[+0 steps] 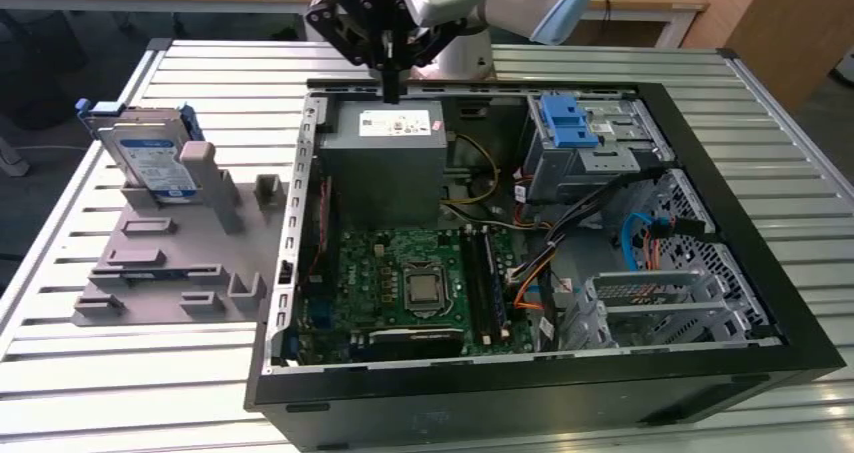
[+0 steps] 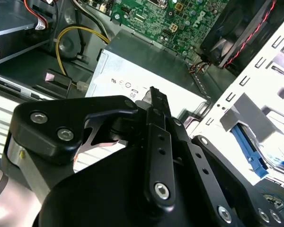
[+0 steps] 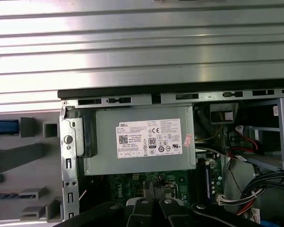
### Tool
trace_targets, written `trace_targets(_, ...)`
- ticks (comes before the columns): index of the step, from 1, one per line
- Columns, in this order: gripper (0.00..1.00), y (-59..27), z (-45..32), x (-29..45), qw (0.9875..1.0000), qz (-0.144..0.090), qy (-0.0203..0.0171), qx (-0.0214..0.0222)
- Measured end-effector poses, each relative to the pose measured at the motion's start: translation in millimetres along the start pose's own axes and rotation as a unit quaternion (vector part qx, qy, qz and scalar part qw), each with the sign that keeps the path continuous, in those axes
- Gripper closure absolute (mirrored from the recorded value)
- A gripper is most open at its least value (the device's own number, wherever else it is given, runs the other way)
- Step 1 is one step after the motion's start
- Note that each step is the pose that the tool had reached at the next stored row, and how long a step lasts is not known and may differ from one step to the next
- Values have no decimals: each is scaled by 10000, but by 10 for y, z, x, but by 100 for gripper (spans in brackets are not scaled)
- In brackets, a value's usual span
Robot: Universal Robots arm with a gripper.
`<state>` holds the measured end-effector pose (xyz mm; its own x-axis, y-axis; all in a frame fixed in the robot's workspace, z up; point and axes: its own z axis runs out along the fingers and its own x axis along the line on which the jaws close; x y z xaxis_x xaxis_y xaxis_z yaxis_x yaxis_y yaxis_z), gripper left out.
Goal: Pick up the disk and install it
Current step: 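Reach for the disk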
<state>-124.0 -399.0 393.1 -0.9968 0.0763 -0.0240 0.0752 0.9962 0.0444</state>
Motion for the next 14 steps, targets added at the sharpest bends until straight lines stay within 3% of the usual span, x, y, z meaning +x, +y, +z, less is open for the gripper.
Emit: trace_targets(14,89,-6,5,78,10000,0,5,1)
